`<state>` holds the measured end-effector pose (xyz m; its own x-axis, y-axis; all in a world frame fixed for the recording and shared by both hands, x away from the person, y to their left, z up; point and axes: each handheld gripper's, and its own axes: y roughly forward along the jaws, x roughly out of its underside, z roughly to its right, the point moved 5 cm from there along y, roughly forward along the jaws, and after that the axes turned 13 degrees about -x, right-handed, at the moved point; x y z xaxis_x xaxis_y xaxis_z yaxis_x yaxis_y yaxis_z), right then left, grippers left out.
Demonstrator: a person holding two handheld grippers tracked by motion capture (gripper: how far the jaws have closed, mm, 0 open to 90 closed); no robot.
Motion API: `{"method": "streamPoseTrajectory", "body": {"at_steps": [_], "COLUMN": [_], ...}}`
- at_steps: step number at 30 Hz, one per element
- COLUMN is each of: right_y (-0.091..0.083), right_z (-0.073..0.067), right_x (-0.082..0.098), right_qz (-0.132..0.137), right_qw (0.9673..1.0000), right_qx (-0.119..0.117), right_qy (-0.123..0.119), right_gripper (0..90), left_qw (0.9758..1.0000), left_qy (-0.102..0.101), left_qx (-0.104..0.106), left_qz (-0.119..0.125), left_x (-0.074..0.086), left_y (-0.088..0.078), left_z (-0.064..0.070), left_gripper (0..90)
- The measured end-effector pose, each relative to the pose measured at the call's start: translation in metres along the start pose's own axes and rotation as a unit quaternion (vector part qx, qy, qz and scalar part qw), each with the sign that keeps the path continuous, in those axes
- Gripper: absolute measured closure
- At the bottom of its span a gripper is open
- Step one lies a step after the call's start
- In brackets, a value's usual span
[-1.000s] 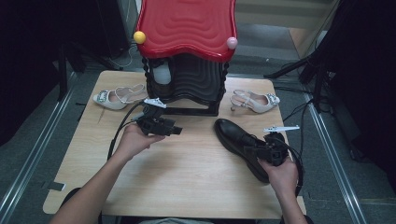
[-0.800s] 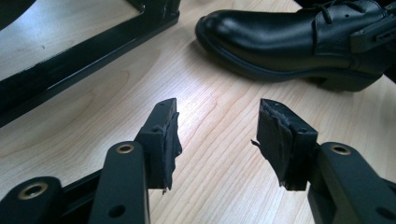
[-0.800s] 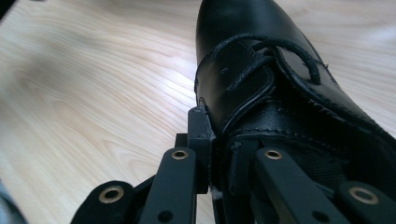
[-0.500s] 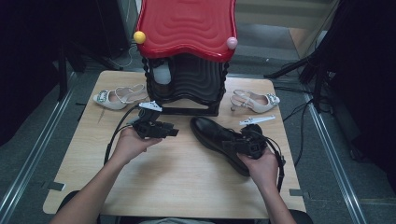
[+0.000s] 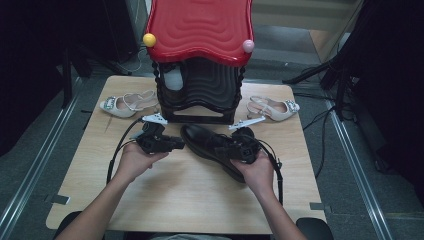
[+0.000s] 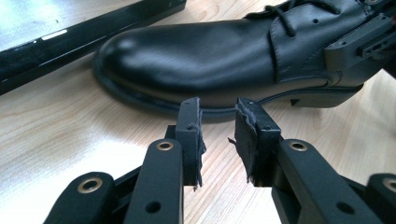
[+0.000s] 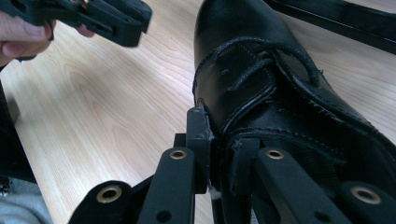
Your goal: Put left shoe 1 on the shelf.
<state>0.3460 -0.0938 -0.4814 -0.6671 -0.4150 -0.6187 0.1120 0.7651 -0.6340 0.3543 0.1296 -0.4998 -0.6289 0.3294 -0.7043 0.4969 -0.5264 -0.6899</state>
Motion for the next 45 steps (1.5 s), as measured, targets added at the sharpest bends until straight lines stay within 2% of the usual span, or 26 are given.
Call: {"method": "streamPoseTrajectory", "body": {"at_steps": [1,5,8,14,17,20,21,23,24,26,27,28,29,33,34,35,36,37,40,45], "right_y": [0.009,0.024,0.035,0.043,0.04,0.026,0.018,0.012,0.007,-0.006,-0.017,-0.017,-0.024,-0.026,-0.023,-0.023,-0.018,-0.018,-0.006,0.004], "right_z": [-0.003,-0.009,-0.008,-0.008,-0.008,-0.01,-0.01,-0.01,-0.01,-0.009,-0.005,-0.005,0.004,0.02,0.035,0.035,0.045,0.045,0.06,0.062], "right_x": [-0.003,-0.005,-0.003,0.002,0.004,0.003,0.002,0.002,0.002,0.0,-0.002,-0.002,-0.006,-0.009,-0.01,-0.01,-0.01,-0.01,-0.007,-0.003], "right_qz": [-0.003,-0.01,-0.015,-0.014,-0.018,-0.012,-0.012,-0.012,-0.011,0.002,0.011,0.011,0.017,0.024,0.025,0.025,0.023,0.023,0.012,0.001], "right_qw": [1.0,0.9999,0.9998,0.9997,0.9996,0.9996,0.9997,0.9996,0.9997,0.9995,0.9995,0.9995,0.9992,0.9992,0.9991,0.9991,0.9992,0.9992,0.9988,0.9991], "right_qx": [-0.003,-0.004,-0.009,-0.01,-0.011,-0.004,-0.011,-0.011,-0.009,-0.006,0.001,0.001,0.014,0.027,0.034,0.034,0.031,0.031,0.044,0.039], "right_qy": [-0.004,-0.013,-0.01,-0.014,-0.017,-0.025,-0.02,-0.022,-0.021,-0.03,-0.031,-0.031,-0.032,-0.015,-0.001,-0.001,0.009,0.009,0.016,0.015], "right_gripper": [82.5,81.8,81.9,79.7,74.7,71.2,73.7,74.6,76.4,79.8,84.3,84.3,88.6,90.0,90.0,90.0,90.0,90.0,90.0,90.0], "left_qw": [1.0,0.9999,0.9997,0.9995,0.9995,0.9995,0.9995,0.9994,0.9993,0.9993,0.9994,0.9994,0.9994,0.9993,0.9991,0.9991,0.9991,0.999,0.9992,0.9995], "left_qy": [-0.001,-0.01,-0.017,-0.022,-0.021,-0.023,-0.021,-0.017,-0.02,-0.024,-0.024,-0.024,-0.024,-0.029,-0.029,-0.029,-0.027,-0.028,-0.027,-0.017], "left_qx": [-0.004,-0.013,-0.02,-0.022,-0.024,-0.019,-0.022,-0.03,-0.031,-0.026,-0.026,-0.026,-0.026,-0.025,-0.03,-0.03,-0.034,-0.035,-0.028,-0.027], "left_qz": [0.0,-0.001,0.002,0.004,0.004,-0.001,-0.001,0.005,0.011,0.007,0.003,0.003,-0.003,0.004,0.005,0.005,0.002,0.0,0.0,-0.007], "left_x": [0.002,0.007,0.01,0.012,0.012,0.013,0.013,0.013,0.013,0.016,0.019,0.019,0.022,0.023,0.024,0.024,0.024,0.025,0.026,0.028], "left_y": [0.0,0.003,0.005,0.005,0.006,0.006,0.006,0.005,0.004,0.005,0.008,0.008,0.011,0.015,0.017,0.017,0.018,0.019,0.022,0.028], "left_z": [-0.001,-0.006,-0.009,-0.01,-0.01,-0.009,-0.008,-0.007,-0.006,-0.003,0.0,0.0,0.003,0.005,0.005,0.005,0.005,0.005,0.009,0.016], "left_gripper": [72.1,72.4,72.3,70.6,70.5,72.7,76.5,79.5,80.8,83.8,84.5,84.6,84.5,83.1,82.8,83.7,85.3,85.3,87.0,86.8]}}
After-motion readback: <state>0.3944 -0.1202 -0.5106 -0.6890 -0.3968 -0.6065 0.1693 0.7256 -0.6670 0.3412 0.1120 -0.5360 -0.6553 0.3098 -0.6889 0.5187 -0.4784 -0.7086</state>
